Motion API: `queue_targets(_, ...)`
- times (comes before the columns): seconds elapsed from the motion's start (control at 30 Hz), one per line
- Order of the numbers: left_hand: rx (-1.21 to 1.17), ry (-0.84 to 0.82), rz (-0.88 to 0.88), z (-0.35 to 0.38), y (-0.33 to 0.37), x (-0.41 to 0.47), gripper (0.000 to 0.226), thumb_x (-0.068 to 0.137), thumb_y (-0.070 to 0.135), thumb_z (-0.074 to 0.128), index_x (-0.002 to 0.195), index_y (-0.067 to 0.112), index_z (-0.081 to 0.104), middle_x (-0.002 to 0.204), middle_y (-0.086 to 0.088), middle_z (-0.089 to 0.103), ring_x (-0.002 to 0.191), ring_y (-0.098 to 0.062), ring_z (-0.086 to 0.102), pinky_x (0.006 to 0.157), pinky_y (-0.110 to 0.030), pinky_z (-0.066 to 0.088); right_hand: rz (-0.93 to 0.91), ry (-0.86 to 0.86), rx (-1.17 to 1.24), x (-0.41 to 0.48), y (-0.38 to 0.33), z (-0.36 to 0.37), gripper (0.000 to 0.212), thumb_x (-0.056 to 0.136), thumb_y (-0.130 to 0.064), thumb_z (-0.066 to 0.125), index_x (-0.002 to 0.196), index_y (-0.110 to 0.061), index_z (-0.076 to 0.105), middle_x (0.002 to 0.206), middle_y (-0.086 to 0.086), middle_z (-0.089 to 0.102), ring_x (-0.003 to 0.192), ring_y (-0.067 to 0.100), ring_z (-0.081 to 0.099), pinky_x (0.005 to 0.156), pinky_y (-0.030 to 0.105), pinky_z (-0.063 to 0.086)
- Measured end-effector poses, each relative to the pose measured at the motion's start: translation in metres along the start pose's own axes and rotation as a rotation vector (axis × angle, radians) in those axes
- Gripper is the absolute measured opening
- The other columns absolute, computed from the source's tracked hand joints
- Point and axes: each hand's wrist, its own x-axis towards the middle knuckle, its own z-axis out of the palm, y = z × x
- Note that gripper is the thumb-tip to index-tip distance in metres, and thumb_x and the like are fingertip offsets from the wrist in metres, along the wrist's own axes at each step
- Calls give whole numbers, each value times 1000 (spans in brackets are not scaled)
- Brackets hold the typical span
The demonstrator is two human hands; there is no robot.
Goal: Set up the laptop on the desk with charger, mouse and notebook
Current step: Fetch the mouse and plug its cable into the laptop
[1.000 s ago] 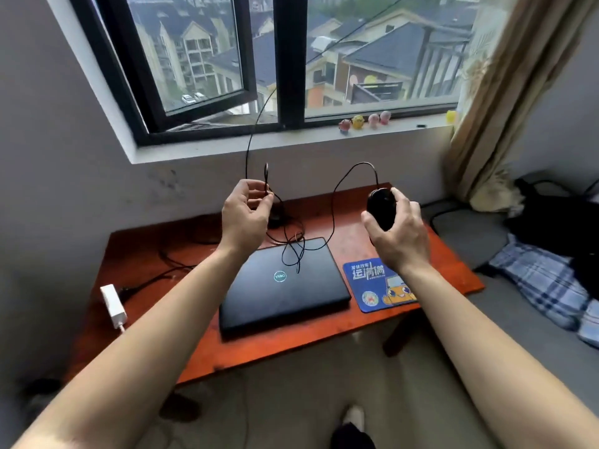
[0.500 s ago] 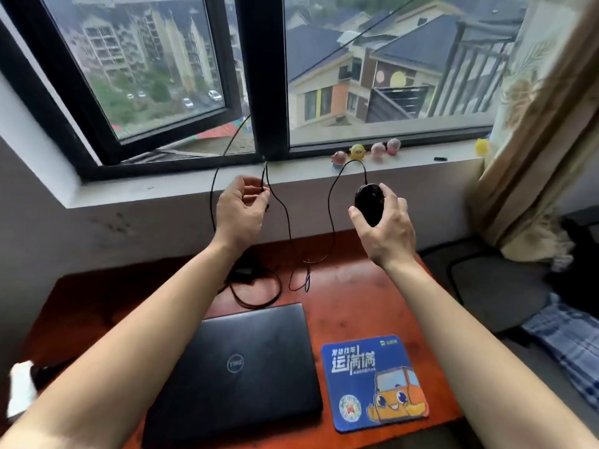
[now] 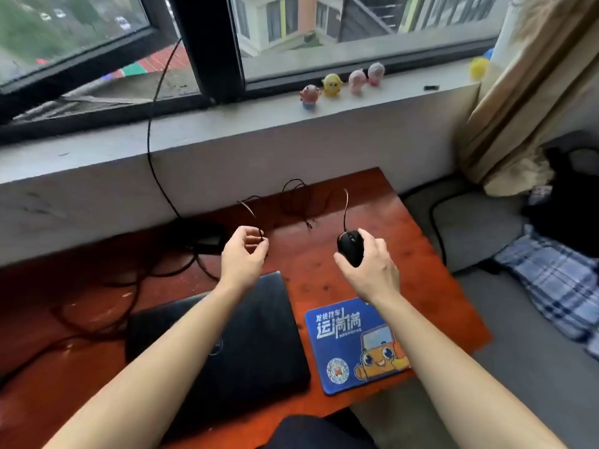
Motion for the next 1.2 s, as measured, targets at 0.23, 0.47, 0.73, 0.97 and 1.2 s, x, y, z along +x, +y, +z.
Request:
queue_targets(0.23, 215, -168, -279, 24, -106, -63, 14, 85, 13, 72, 86, 22, 62, 80, 13, 65, 72, 3, 60, 63, -8, 39, 162, -257, -228, -73, 71, 66, 84, 83, -73, 54, 149, -26, 35, 131, 4, 49, 117, 29, 57, 89, 40, 50)
queue_targets(0.47, 217, -173, -466, 24, -144, -89, 9, 84, 23, 73, 83, 24, 64, 80, 5, 70, 77, -17, 67, 74, -37, 57, 219, -353, -365, -100, 93, 86, 77, 78, -71, 64, 134, -24, 41, 121, 3, 49, 114, 27, 56, 82, 37, 50)
queue_targets(0.73, 155, -58, -485, -3, -130, -71, 4, 87, 18, 69, 87, 20, 65, 85, -1, 71, 75, -19, 67, 79, -47, 60, 165, -290, -436, -82, 77, 77, 90, 79, -80, 54, 139, -14, 40, 128, 10, 50, 118, 29, 53, 89, 39, 49)
queue_targets(0.97, -32, 159, -462, -55, -93, -51, 9, 90, 3, 60, 90, 11, 61, 72, -8, 72, 62, -20, 67, 75, -50, 59, -16, -245, -228, -40, 7, 79, 64, 96, -52, 53, 147, -16, 39, 131, 9, 48, 120, 30, 50, 88, 42, 49)
queue_targets(1.2, -65, 451, -451, -127, -88, -84, 12, 89, 1, 61, 88, 13, 63, 70, -3, 71, 67, -19, 67, 70, -46, 59, -313, -457, -114, -33, -74, 130, 59, 96, -43, 56, 146, -17, 40, 134, 9, 48, 123, 31, 49, 95, 42, 46)
